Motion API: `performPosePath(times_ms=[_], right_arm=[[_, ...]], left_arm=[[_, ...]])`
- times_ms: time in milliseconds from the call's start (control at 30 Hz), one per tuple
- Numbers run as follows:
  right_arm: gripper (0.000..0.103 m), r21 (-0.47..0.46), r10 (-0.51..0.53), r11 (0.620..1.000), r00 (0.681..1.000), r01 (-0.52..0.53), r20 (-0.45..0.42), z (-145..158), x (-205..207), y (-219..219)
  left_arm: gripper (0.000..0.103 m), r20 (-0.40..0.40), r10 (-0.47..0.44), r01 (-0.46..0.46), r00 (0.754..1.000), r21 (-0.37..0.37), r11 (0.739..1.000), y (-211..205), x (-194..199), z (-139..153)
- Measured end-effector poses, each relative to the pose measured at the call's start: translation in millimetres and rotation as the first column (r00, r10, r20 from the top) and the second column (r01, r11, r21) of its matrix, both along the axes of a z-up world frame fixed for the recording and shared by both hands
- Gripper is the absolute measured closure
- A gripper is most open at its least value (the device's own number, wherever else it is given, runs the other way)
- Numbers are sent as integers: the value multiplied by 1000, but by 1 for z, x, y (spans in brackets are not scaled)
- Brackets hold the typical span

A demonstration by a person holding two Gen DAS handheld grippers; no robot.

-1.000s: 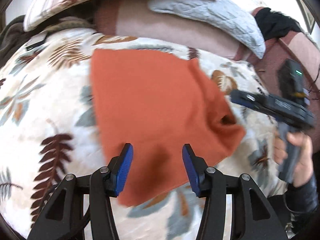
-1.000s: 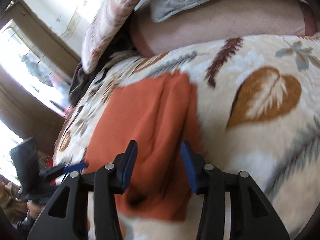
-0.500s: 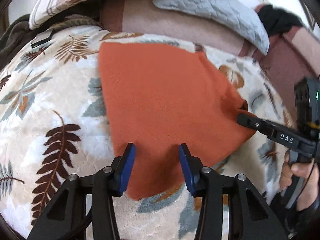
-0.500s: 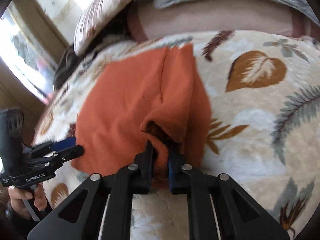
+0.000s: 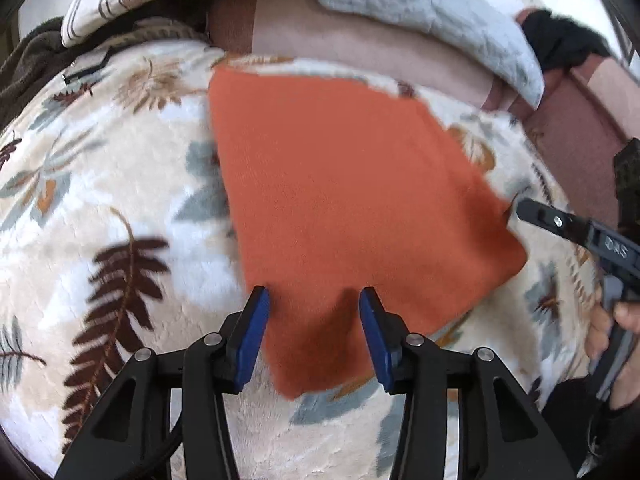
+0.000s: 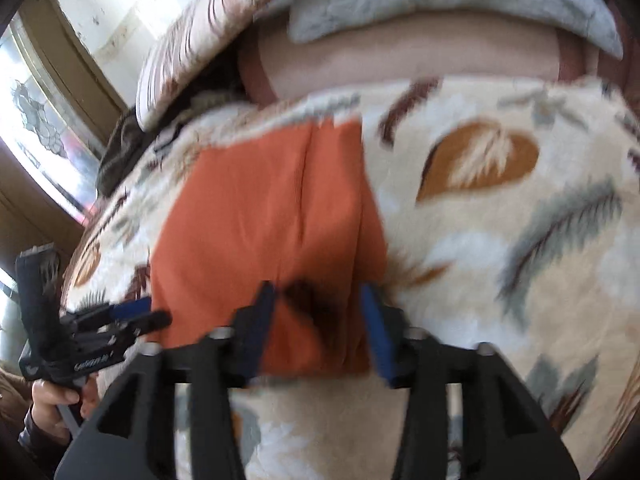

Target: Fold small clothes

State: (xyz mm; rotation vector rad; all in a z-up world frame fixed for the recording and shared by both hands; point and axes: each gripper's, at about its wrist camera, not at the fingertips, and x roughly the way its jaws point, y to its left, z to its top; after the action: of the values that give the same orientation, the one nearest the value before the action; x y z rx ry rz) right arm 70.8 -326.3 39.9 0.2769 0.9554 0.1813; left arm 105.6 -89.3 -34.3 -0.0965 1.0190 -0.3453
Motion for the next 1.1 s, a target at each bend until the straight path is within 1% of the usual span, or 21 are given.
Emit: performPosePath(times_ms=[100, 167, 233, 300, 333, 367, 400, 433, 467, 533, 567, 600, 633, 667, 767, 833, 900, 967, 1000, 1067, 1100], right_arm=[[52, 18, -3, 1000, 1000, 3, 10, 11, 35, -6], [52, -3, -2, 1000, 1000, 2, 6, 11, 68, -4], [52, -19, -12, 1000, 1000, 12, -24, 0, 104, 3], [52, -48, -31, 998, 997, 28, -66, -19, 135, 5], [65, -54, -34, 998, 997, 30, -74, -25, 142, 5], [97, -64, -26, 998, 996, 20, -89, -34, 152, 9], [97, -70, -11, 998, 995, 4, -98, -37, 157, 13], [97, -90, -5, 996, 997, -3, -83, -37, 159, 19], [97, -125, 14, 992, 999, -18, -29, -29, 158, 28], [97, -129, 37, 991, 997, -28, 69, -12, 154, 33], [98, -135, 36, 991, 992, -19, 120, -4, 151, 33], [98, -151, 32, 989, 987, -8, 156, 0, 150, 33], [98, -156, 28, 988, 987, -3, 155, -3, 153, 31], [98, -149, 14, 989, 993, 4, 121, -11, 159, 27], [97, -184, 0, 983, 999, 9, 48, -41, 165, 20], [96, -185, 0, 983, 1000, 4, 19, -56, 164, 18], [92, -178, -11, 984, 999, 16, 30, -54, 160, 15], [79, -156, -30, 987, 999, 34, 24, -43, 157, 13], [77, -138, -35, 990, 999, 38, 28, -35, 152, 12], [65, -108, -23, 994, 999, 26, 31, -18, 136, 13], [62, -106, -9, 994, 1000, 12, 26, -11, 126, 16]], left_arm=[[57, 41, -8, 8, 999, 4, 1000, -6, 9, 15], [57, 40, -21, 20, 999, 30, 999, -14, 21, 14], [57, 35, -28, 26, 999, 48, 999, -21, 34, 8], [57, 27, -32, 31, 999, 58, 998, -27, 43, 0], [56, 30, -33, 31, 999, 65, 997, -29, 44, -3], [56, 38, -35, 32, 999, 70, 997, -29, 44, -3], [56, 51, -38, 34, 998, 76, 997, -30, 42, -2], [57, 69, -38, 32, 997, 82, 996, -30, 40, 0], [58, 98, -32, 23, 995, 91, 996, -30, 37, 4], [59, 146, -18, 2, 989, 108, 994, -28, 33, 11], [59, 154, -8, -9, 988, 107, 994, -26, 34, 12], [58, 138, -2, -12, 990, 99, 995, -26, 37, 10], [59, 112, 1, -11, 994, 94, 995, -26, 41, 5], [58, 101, 1, -11, 995, 94, 996, -27, 43, -1], [57, 115, -18, 4, 993, 120, 993, -32, 42, -7], [56, 118, -19, 4, 993, 128, 992, -35, 42, -8], [56, 114, -16, 2, 993, 125, 992, -34, 42, -6], [56, 108, -14, 1, 994, 114, 993, -30, 42, -2], [56, 108, -11, -1, 994, 108, 994, -28, 40, 2], [56, 114, 6, -16, 993, 93, 996, -22, 34, 9], [56, 114, 11, -22, 993, 88, 996, -19, 31, 11]])
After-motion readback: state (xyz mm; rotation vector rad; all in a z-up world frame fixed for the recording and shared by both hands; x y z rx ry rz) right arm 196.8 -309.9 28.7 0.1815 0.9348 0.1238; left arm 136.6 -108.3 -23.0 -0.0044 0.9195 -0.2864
